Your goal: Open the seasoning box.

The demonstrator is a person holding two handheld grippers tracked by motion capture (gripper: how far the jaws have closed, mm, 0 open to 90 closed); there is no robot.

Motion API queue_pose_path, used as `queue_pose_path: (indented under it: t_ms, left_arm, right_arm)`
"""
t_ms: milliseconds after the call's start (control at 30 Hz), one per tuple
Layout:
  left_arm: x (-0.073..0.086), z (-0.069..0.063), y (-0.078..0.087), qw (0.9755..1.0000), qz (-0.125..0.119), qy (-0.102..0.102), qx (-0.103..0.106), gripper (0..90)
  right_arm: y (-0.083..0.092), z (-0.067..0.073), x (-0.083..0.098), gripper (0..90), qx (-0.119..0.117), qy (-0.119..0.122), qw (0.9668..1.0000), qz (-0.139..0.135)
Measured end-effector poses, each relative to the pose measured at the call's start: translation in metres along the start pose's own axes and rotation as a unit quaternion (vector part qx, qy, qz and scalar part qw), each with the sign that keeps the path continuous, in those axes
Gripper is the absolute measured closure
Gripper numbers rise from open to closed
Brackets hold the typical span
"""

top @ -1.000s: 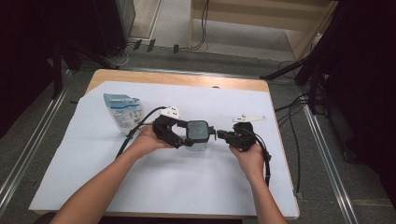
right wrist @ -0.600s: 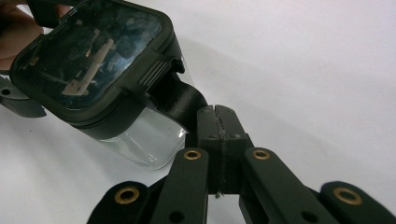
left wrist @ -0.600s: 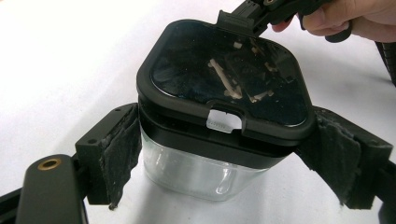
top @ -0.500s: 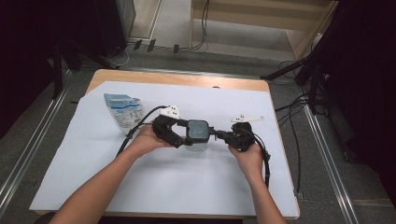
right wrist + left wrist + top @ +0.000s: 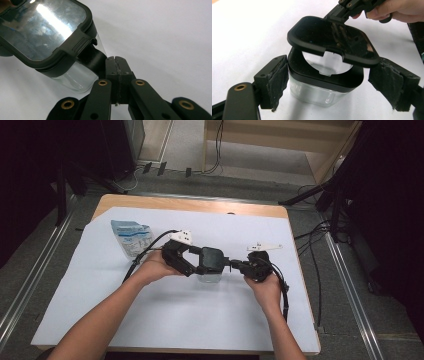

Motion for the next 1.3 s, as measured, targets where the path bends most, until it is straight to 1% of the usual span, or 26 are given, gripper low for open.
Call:
queue_pose_path:
  t_ms: [33, 67, 100, 133, 167, 233, 267, 367, 433, 533, 567, 600, 633, 700, 767, 800, 833, 867, 900, 1100, 1233, 1300]
  left_arm:
    - [-0.001, 0.000, 0.002, 1.0000, -0.002, 0.000, -0.002, 18.2]
    - [-0.003, 0.002, 0.006, 0.9999, -0.014, 0.002, -0.005, 23.5]
    - [-0.006, 0.002, 0.010, 0.9996, -0.027, 0.007, 0.001, 31.8]
    - [-0.009, 0.003, 0.013, 0.9993, -0.037, 0.010, 0.004, 34.5]
    - [-0.010, 0.003, 0.014, 0.9992, -0.040, 0.010, 0.003, 36.8]
    - [-0.010, 0.001, 0.014, 0.9992, -0.037, 0.011, 0.011, 42.6]
    - [-0.009, 0.000, 0.012, 0.9994, -0.030, 0.013, 0.015, 44.9]
    - [-0.009, -0.001, 0.010, 0.9994, -0.024, 0.022, 0.012, 53.2]
    - [-0.009, -0.001, 0.010, 0.9991, -0.025, 0.031, 0.016, 58.9]
    - [-0.009, -0.003, 0.009, 0.9988, -0.019, 0.038, 0.025, 69.5]
    - [-0.008, -0.003, 0.010, 0.9989, -0.014, 0.037, 0.025, 72.7]
    - [-0.009, -0.003, 0.010, 0.9988, -0.016, 0.039, 0.026, 76.9]
    - [-0.010, -0.003, 0.010, 0.9986, -0.018, 0.042, 0.027, 79.5]
    - [-0.011, -0.003, 0.010, 0.9984, -0.013, 0.047, 0.029, 84.0]
    - [-0.014, -0.003, 0.010, 0.9983, -0.010, 0.049, 0.030, 84.7]
    - [-0.016, -0.003, 0.010, 0.9983, -0.011, 0.048, 0.031, 84.7]
    - [-0.018, -0.003, 0.010, 0.9981, -0.014, 0.051, 0.032, 84.7]
    - [-0.020, -0.003, 0.010, 0.9978, -0.016, 0.055, 0.033, 84.7]
    - [-0.022, -0.003, 0.010, 0.9980, -0.014, 0.053, 0.032, 84.7]
    - [-0.029, -0.001, 0.007, 0.9983, -0.010, 0.053, 0.023, 84.4]
    - [-0.030, 0.000, 0.005, 0.9979, -0.004, 0.061, 0.019, 84.4]
    - [-0.032, 0.000, 0.004, 0.9981, -0.003, 0.059, 0.020, 84.4]
  right_arm:
    - [0.000, 0.000, 0.000, 90.0, 0.000, 0.000, 1.0000, 0.000]
    - [0.000, 0.000, 0.000, 90.0, 0.001, -0.001, 1.0000, -0.001]
    - [0.001, 0.000, 0.000, 90.0, 0.001, 0.000, 1.0000, -0.001]
    - [0.001, 0.000, -0.001, 90.0, -0.001, -0.001, 1.0000, -0.002]
    - [0.000, 0.001, -0.001, 90.0, -0.003, -0.001, 1.0000, -0.002]
    - [0.000, 0.001, 0.000, 90.0, 0.002, 0.002, 1.0000, -0.001]
    - [0.000, 0.001, -0.001, 90.0, 0.001, 0.001, 1.0000, -0.001]
    - [0.000, 0.001, -0.001, 90.0, 0.000, 0.002, 1.0000, -0.002]
    - [0.000, 0.001, -0.001, 90.0, -0.001, 0.002, 1.0000, -0.002]
    - [0.001, 0.001, -0.001, 90.0, -0.001, 0.002, 1.0000, -0.001]
    - [0.001, 0.001, -0.001, 90.0, -0.002, 0.002, 1.0000, -0.001]
    - [0.000, 0.002, -0.001, 90.0, -0.003, 0.001, 1.0000, -0.001]
    - [0.001, 0.002, 0.000, 90.0, -0.003, 0.002, 1.0000, -0.001]
    - [0.001, 0.002, 0.000, 90.0, -0.004, 0.001, 1.0000, 0.000]
    - [0.001, 0.002, 0.000, 90.0, -0.005, 0.000, 1.0000, 0.001]
    - [0.001, 0.002, 0.001, 90.0, -0.004, -0.002, 1.0000, 0.002]
    - [0.000, 0.002, 0.001, 90.0, -0.003, -0.002, 1.0000, 0.004]
    - [-0.001, 0.001, 0.002, 90.0, -0.001, 0.003, 1.0000, 0.006]
    - [0.000, 0.002, 0.003, 90.0, 0.000, -0.001, 1.0000, 0.010]
    - [0.000, 0.003, 0.005, 90.0, -0.002, 0.001, 0.9999, 0.013]
    - [0.000, 0.004, 0.006, 90.0, -0.004, -0.002, 1.0000, 0.008]
    - [0.000, 0.004, 0.007, 90.0, -0.005, 0.000, 1.0000, 0.008]
Point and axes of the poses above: each handheld gripper's, and its own axes: y roughly backward along the jaws, x roughly out of its underside, z roughly to its left, the point moved 10 cm from there along -y, roughly forward along the jaws, and after that the axes turned 15 degrees about -y, right-handed, at the moved point
